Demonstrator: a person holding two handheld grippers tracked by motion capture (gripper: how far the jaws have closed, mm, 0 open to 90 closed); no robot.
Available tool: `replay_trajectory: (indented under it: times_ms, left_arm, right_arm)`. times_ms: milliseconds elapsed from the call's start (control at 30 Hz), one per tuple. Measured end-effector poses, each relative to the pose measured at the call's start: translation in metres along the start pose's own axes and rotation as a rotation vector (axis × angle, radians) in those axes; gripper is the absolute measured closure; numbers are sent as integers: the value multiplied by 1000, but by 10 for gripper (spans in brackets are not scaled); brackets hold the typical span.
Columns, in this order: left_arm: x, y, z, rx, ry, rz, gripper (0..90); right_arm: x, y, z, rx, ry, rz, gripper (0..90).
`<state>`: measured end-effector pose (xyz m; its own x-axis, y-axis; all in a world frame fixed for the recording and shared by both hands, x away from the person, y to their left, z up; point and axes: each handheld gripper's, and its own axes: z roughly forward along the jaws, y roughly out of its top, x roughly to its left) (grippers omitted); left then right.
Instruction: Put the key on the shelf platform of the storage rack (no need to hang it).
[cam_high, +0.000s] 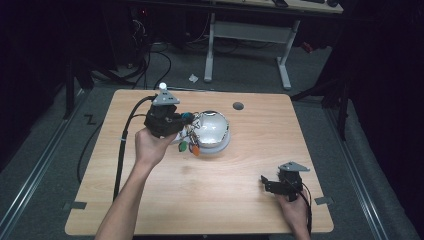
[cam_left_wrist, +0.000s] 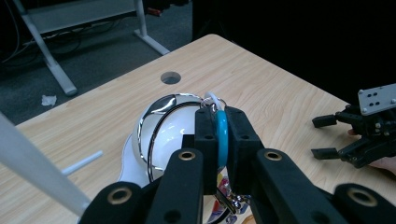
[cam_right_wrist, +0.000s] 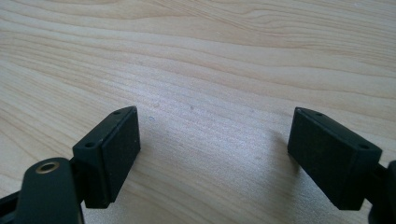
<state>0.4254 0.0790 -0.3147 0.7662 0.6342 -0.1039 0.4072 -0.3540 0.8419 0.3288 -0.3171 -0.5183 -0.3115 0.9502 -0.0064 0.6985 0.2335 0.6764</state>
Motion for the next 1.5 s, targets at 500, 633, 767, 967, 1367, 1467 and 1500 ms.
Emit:
replay_trajectory:
  times_ms: [500,633,767,967,1367,1467,1500]
  left_arm:
    - [-7,31,25,-13,-22,9,848]
    - [-8,35,30,-14,-28,10,848]
    - [-12,40,39,-27,-40,6,848]
    - [-15,47,52,-20,-42,10,847]
    - [-11,47,79,6,-22,1,846]
    - [-9,46,84,9,-11,-4,845]
    - [-8,44,86,10,-3,-8,845]
  right_arm:
    - [0,0,0,0,1,-1,170]
    - [0,0,0,0,1,-1,170]
    - [0,0,0,0,1,-2,170]
    - [0,0,0,0,1,-1,170]
    - [0,0,0,1,1,0,170]
    - [0,0,0,-1,1,-4,170]
    - [0,0,0,-1,0,-3,170]
